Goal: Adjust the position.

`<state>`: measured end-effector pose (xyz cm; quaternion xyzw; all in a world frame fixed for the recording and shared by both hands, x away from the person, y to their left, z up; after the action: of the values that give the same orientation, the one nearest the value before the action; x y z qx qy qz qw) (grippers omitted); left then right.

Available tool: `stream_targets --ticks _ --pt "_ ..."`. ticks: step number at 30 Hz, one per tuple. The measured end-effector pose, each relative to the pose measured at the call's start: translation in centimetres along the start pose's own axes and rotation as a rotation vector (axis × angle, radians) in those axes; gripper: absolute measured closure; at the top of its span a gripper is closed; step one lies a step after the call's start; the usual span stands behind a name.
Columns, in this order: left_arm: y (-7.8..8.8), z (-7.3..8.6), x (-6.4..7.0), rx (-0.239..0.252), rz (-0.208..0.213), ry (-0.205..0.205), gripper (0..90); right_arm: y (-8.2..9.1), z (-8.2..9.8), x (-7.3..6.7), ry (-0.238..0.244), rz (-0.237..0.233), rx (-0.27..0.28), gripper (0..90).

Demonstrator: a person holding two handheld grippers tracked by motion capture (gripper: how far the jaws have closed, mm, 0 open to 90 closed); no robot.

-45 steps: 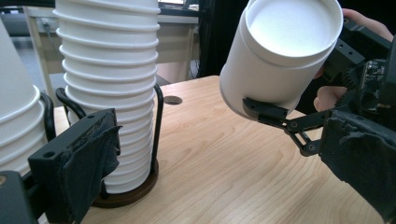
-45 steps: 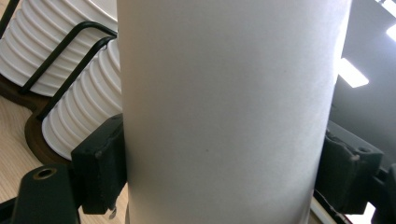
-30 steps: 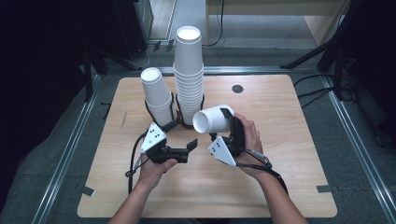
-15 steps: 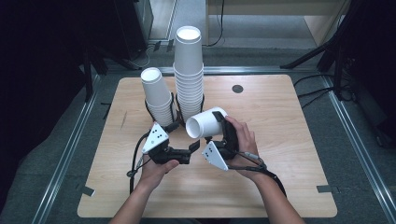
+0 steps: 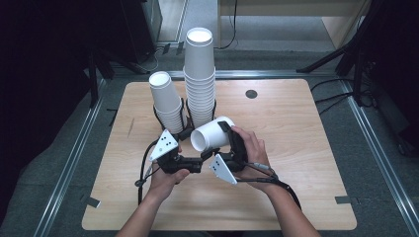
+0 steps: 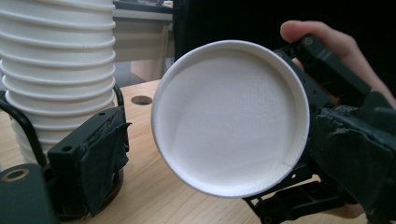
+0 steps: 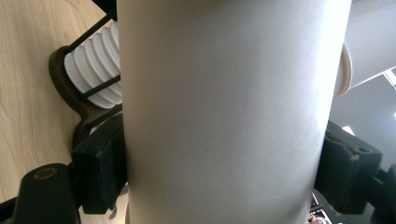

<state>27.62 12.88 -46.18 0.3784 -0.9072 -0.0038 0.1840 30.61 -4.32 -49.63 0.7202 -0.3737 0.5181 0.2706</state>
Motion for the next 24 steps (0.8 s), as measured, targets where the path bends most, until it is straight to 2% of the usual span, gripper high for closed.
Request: stream_targets --ticks 2,3,8,14,24 --pt "0.00 0.12 -0.04 0.017 -0.007 -0.010 6.5 0.00 -0.05 0.00 -0.006 0.000 0.003 16.1" --pt "-0.07 0.25 -0.16 0.025 -0.026 -0.013 7.2 0.01 -0.13 0.01 -0.007 -0.002 0.009 16.1" --pt "-0.11 0.32 -0.15 0.034 -0.036 -0.013 11.5 0.00 -0.26 -0.05 0.008 -0.006 0.015 16.1" --pt "-0.39 0.53 -0.01 0.011 -0.048 -0.024 12.6 -0.08 -0.40 -0.03 -0.001 -0.006 0.018 16.1" --pt "-0.57 0.47 0.01 -0.014 -0.059 -0.007 13.9 -0.14 -0.87 -0.39 0.045 -0.018 0.036 16.1"
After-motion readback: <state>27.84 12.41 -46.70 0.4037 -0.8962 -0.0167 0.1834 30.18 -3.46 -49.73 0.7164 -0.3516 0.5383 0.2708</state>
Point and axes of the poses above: each handheld gripper's, and its own axes: y roughly backward along the jaws, z roughly out of its underside, x roughly to its right, the point moved 2 cm from there along -y, roughly forward along the jaws, and after that the axes turned 10 degrees about y, right-handed, at the moved point
